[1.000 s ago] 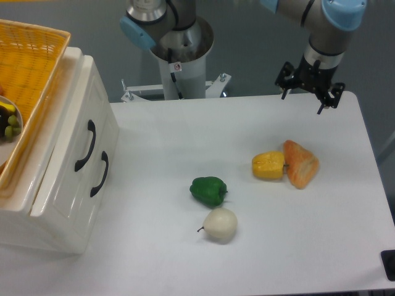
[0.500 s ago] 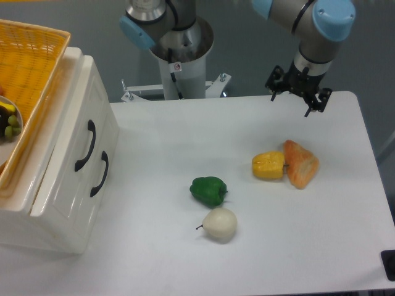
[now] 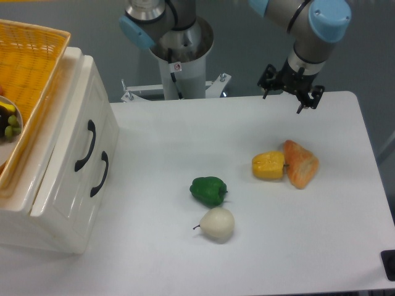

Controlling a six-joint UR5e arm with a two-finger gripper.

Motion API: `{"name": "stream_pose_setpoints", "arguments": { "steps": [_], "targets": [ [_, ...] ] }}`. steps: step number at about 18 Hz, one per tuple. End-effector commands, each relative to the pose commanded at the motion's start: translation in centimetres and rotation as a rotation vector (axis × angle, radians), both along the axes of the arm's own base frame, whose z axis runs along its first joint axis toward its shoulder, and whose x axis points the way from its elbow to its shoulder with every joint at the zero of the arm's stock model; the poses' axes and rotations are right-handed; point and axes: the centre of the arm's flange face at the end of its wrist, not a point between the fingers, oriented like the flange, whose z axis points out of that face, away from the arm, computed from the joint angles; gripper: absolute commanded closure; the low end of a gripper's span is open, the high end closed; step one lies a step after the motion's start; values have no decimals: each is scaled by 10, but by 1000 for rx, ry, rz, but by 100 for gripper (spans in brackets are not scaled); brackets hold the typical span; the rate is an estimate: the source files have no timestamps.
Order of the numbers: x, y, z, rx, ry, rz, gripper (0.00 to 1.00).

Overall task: Slide open the top white drawer
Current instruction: 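Move the gripper across the table toward the upper drawer handle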

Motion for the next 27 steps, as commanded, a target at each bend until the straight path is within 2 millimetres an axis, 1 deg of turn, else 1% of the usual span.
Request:
{"name": "stream_pose_setpoints", "arguments": {
  "steps": [3, 6, 9, 12, 17, 21, 23, 25, 26, 27],
  "targets": [
    [10, 18, 1, -16, -8, 88, 0],
    [19, 43, 4, -26, 0, 161, 0],
    [27, 58, 5, -11, -14, 226, 0],
    [33, 70, 8, 50, -56, 336, 0],
    [58, 107, 13, 88, -98, 409, 0],
    [84, 138, 12, 79, -108, 388, 0],
    [95, 156, 6, 63, -122, 406, 0],
    [112, 177, -4, 37, -138, 418, 0],
    [118, 184, -5, 34, -140, 421, 0],
    [128, 192, -6, 30, -141, 403, 0]
  ]
}}
